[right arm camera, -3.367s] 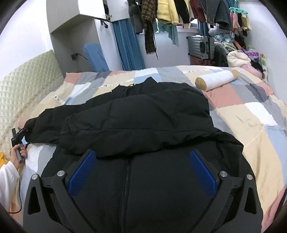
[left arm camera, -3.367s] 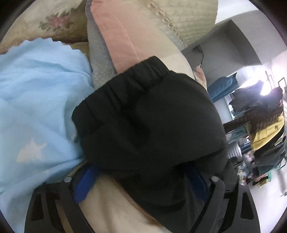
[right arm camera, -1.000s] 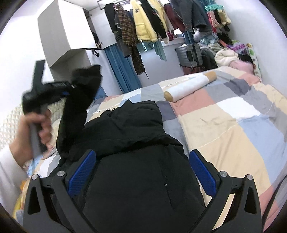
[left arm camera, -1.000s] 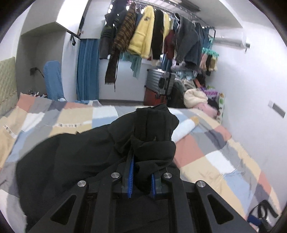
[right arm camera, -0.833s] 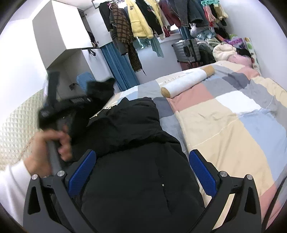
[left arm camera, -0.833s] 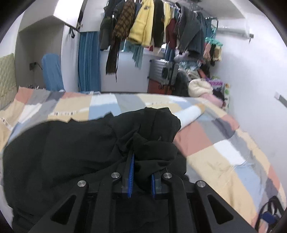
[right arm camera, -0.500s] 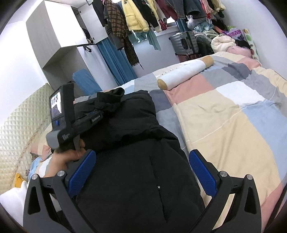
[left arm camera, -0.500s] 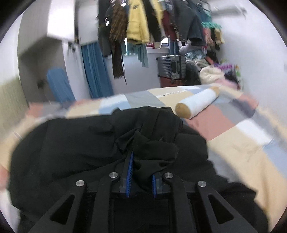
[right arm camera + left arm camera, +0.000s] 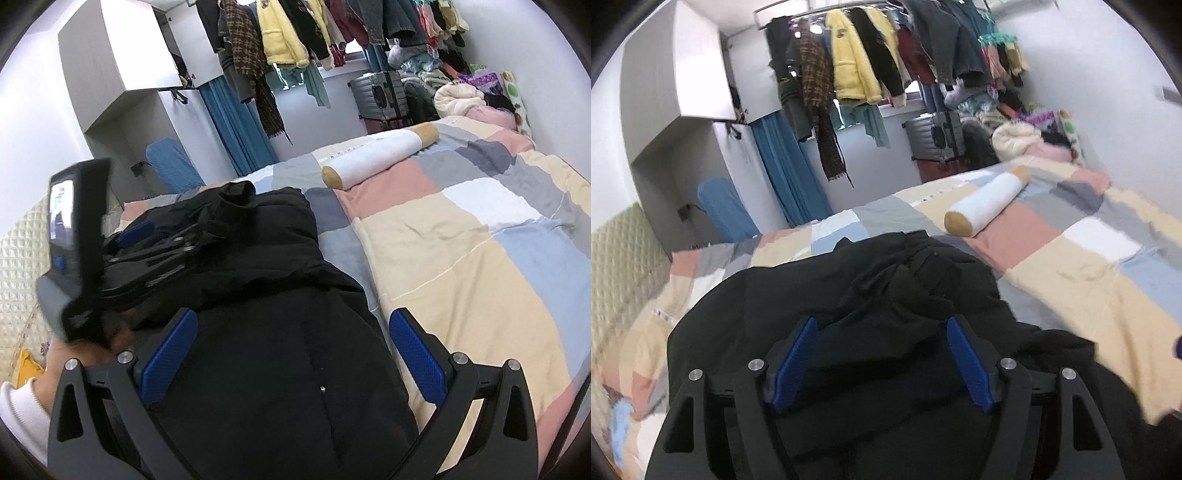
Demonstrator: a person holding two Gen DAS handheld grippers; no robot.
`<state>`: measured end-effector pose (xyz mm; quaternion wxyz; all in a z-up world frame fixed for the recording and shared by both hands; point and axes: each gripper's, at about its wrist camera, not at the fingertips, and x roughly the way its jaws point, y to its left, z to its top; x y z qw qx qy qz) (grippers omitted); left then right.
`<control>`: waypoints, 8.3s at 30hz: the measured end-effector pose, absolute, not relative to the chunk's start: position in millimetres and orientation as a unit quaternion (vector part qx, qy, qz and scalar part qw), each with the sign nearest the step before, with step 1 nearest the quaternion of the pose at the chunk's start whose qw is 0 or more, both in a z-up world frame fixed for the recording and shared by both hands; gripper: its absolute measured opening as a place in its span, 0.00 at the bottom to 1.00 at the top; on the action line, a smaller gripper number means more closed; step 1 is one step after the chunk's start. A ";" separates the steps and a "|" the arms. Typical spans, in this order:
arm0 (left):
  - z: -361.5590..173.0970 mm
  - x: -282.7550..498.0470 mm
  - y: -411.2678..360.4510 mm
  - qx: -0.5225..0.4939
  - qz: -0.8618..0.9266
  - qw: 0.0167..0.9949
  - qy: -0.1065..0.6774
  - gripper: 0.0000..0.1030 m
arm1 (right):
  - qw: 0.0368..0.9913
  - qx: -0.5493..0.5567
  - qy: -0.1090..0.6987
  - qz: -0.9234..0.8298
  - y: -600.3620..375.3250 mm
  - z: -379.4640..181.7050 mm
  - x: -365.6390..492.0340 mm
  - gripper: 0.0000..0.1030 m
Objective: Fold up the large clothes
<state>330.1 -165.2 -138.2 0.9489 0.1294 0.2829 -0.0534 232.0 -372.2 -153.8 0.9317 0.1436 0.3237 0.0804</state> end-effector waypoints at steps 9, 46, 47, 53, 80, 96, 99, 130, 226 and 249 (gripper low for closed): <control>-97.4 257.3 -84.1 0.013 -0.043 0.961 0.272 0.70 | 0.943 0.123 0.291 0.105 -360.7 -133.4 210.6 1.00; -150.4 186.1 79.3 -0.120 -0.001 0.952 0.281 0.70 | 0.905 0.146 0.375 0.139 -293.4 -152.4 355.1 1.00; -152.7 188.9 82.7 -0.124 0.001 0.952 0.281 0.70 | 0.900 0.164 0.378 0.139 -295.0 -155.7 366.8 1.00; -169.8 202.9 105.3 -0.171 -0.009 0.940 0.294 0.70 | 0.874 0.295 0.369 0.112 -305.4 -173.8 415.9 0.94; -184.3 209.2 117.0 -0.174 -0.009 0.937 0.304 0.70 | 0.923 0.119 0.360 0.061 -306.0 -145.5 413.7 0.14; -188.9 213.0 105.5 -0.147 -0.004 0.938 0.315 0.70 | 0.941 0.016 0.329 0.075 -306.7 -147.7 371.3 0.55; -185.1 208.1 104.8 -0.145 -0.001 0.939 0.310 0.70 | 0.939 0.027 0.331 0.094 -314.9 -136.6 343.2 0.55; -191.0 156.4 178.2 -0.224 0.012 0.845 0.486 0.70 | 0.788 0.222 0.569 0.079 -422.0 -224.7 248.1 0.80; -96.3 96.2 215.6 -0.450 -0.149 0.754 0.454 0.05 | 0.780 0.297 0.471 0.286 -405.5 -99.3 184.7 0.06; 44.5 -0.8 187.8 -0.357 -0.130 0.805 0.456 0.06 | 0.813 0.313 0.417 0.259 -454.2 -11.8 68.1 0.07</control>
